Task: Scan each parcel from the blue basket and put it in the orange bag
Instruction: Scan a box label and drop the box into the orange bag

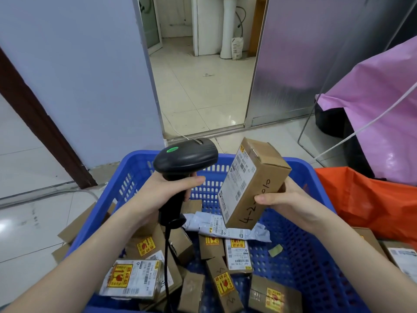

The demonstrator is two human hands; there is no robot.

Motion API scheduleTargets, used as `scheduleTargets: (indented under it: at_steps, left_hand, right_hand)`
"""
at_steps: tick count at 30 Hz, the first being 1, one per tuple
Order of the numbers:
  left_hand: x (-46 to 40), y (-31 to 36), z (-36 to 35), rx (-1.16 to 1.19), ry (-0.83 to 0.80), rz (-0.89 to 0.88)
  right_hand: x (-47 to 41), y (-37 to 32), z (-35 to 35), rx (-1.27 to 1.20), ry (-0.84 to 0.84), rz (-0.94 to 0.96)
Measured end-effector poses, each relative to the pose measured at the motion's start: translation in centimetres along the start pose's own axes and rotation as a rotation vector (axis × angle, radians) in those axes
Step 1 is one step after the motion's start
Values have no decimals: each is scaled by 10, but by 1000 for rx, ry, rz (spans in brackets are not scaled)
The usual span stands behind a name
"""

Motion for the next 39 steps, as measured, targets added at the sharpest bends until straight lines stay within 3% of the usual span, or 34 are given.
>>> scheduleTargets:
  at_steps: [17,39]
  left_hand:
    - [2,-6,-8,-74,-65,36]
    - [-3,-9,-8,-90,-9,31]
  right_hand:
    - [-2,0,5,-21,32,37]
    - [-1,1,9,-34,41,41]
Point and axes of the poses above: each hand's wrist, its own x-axis away from the middle knuckle, its own z-axis out of the back of the hand, y = z × x, the point moved 6 cm from there along -x, towards the middle knuckle, and after that the axes turned 13 degrees about z, right-handed, at the moved point
